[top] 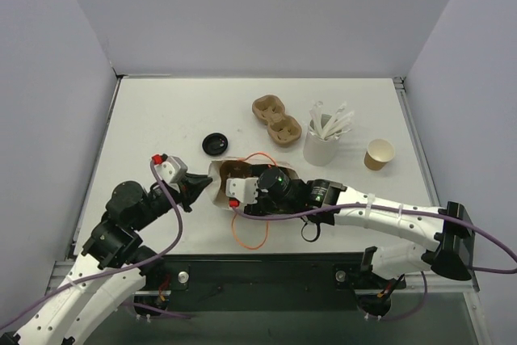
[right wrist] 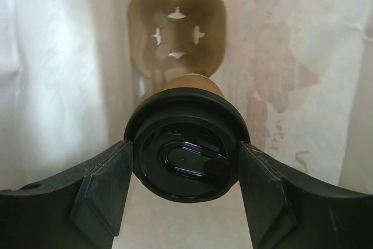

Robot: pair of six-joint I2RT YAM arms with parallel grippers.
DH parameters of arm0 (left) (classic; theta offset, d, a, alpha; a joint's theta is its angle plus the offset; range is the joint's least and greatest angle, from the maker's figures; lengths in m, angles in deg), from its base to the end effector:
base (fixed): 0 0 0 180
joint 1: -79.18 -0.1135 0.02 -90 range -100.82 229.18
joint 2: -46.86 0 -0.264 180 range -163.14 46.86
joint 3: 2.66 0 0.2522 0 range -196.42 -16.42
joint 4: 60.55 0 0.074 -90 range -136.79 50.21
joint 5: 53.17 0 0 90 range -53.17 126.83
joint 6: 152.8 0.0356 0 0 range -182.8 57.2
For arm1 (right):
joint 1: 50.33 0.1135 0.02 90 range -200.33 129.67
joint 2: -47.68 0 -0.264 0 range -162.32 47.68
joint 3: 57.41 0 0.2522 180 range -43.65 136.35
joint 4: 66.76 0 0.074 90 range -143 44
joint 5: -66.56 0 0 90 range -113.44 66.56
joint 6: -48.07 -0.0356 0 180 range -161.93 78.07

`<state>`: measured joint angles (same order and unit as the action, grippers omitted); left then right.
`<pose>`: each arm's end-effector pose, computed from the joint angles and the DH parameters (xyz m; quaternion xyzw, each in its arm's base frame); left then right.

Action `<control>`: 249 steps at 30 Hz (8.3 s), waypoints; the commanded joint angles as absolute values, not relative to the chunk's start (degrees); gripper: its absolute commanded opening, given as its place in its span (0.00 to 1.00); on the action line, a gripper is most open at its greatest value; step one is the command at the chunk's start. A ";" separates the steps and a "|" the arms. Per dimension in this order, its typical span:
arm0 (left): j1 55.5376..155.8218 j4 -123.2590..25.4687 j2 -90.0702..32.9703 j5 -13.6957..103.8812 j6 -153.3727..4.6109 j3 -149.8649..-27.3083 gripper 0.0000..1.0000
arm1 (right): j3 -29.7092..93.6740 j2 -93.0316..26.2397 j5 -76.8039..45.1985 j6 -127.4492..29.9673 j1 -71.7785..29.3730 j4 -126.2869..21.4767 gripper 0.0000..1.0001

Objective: Pack the takeout coffee

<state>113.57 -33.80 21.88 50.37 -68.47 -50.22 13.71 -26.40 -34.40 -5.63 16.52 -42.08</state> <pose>0.0959 -0.0757 0.3139 0.2581 0.6846 -0.3127 0.6057 0.1226 0.2695 0.3038 -0.6365 0.5680 0.0570 0.5187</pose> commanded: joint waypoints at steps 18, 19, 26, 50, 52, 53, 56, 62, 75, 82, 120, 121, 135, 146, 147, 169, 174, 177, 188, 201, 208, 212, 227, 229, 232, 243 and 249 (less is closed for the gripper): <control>113.37 -25.78 29.01 54.94 -75.98 -51.05 0.00 | 6.53 -24.65 -39.53 2.19 17.79 -49.57 0.41; 113.37 -26.05 29.19 54.94 -76.42 -50.79 0.00 | 6.19 -24.56 -39.18 2.54 17.26 -49.83 0.41; 113.37 -27.19 30.68 55.55 -77.48 -49.38 0.00 | 4.25 -24.82 -36.36 4.83 15.33 -49.40 0.41; 113.37 -28.42 31.74 54.76 -78.89 -48.15 0.00 | 9.43 -26.05 -35.57 7.56 15.15 -41.49 0.40; 113.37 -28.34 31.83 54.85 -78.89 -47.97 0.00 | 9.43 -26.40 -35.66 7.64 15.15 -41.49 0.40; 113.37 -28.33 31.91 54.85 -78.97 -48.06 0.00 | 9.35 -26.49 -35.57 7.56 15.15 -41.57 0.40; 113.37 -28.33 32.18 55.20 -79.32 -47.88 0.00 | 8.91 -27.20 -36.01 7.64 15.15 -42.36 0.40; 113.37 -28.16 32.35 55.03 -79.41 -47.97 0.00 | 8.38 -27.72 -37.94 7.64 15.24 -43.42 0.39; 113.37 -28.33 32.18 55.11 -79.68 -48.06 0.00 | 6.54 -28.60 -40.85 9.05 15.06 -46.67 0.40; 113.37 -28.42 31.83 55.11 -79.94 -47.88 0.00 | 5.92 -29.13 -38.83 8.08 14.36 -48.08 0.40; 113.37 -30.09 32.18 56.17 -79.32 -46.39 0.00 | 15.50 -26.06 -28.72 4.04 14.09 -38.32 0.38; 113.37 -30.09 32.35 56.17 -79.50 -46.30 0.00 | 15.50 -26.14 -28.28 3.87 14.36 -38.32 0.38; 113.37 -29.13 32.27 56.25 -80.55 -46.65 0.00 | 11.81 -31.76 -35.03 3.07 18.66 -48.86 0.37; 113.37 -28.51 32.27 55.99 -81.52 -46.92 0.00 | 8.29 -34.84 -41.81 4.39 17.61 -56.33 0.36; 113.37 -28.51 32.27 56.08 -81.61 -46.83 0.00 | 8.20 -35.02 -42.25 4.65 17.44 -56.60 0.36; 113.37 -29.12 31.04 54.50 -80.82 -46.48 0.00 | 5.30 -26.32 -40.58 4.92 15.76 -50.28 0.37; 113.37 -30.35 30.07 54.50 -80.73 -46.21 0.00 | 5.65 -25.44 -40.06 4.92 15.68 -47.64 0.37; 113.37 -31.06 29.72 54.85 -80.73 -46.13 0.00 | 5.31 -25.09 -40.06 5.01 15.50 -47.46 0.37; 113.37 -31.15 29.63 55.02 -80.20 -45.86 0.00 | 5.48 -25.44 -40.32 6.59 14.01 -46.32 0.37; 113.37 -31.41 29.72 55.02 -80.64 -46.04 0.00 | 6.00 -27.20 -38.39 6.50 13.39 -45.01 0.37; 113.37 -32.20 29.28 55.55 -80.64 -46.30 0.00 | 9.16 -29.04 -38.38 7.99 13.57 -42.11 0.37; 113.37 -32.38 29.19 55.55 -80.47 -46.39 0.00 | 9.96 -29.31 -39.44 8.26 13.65 -41.05 0.37; 113.37 -32.29 29.28 55.64 -80.47 -46.30 0.00 | 9.08 -31.59 -42.25 8.61 13.04 -42.89 0.36; 113.37 -32.29 29.19 55.64 -80.38 -46.39 0.00 | 8.99 -31.77 -42.43 8.70 12.86 -42.98 0.36; 113.37 -32.29 29.01 55.73 -80.38 -46.39 0.00 | 9.08 -31.68 -42.69 8.70 12.78 -43.24 0.36; 113.37 -32.20 29.37 55.55 -80.47 -46.04 0.00 | 9.26 -30.10 -44.01 8.44 12.77 -42.19 0.36; 113.37 -32.47 29.10 55.46 -80.38 -46.12 0.00 | 9.96 -29.84 -44.45 8.52 12.69 -41.31 0.36</control>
<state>113.57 -29.47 29.08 54.87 -80.65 -45.63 7.81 -31.14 -40.31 8.27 13.35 -44.14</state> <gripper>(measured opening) 0.023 0.662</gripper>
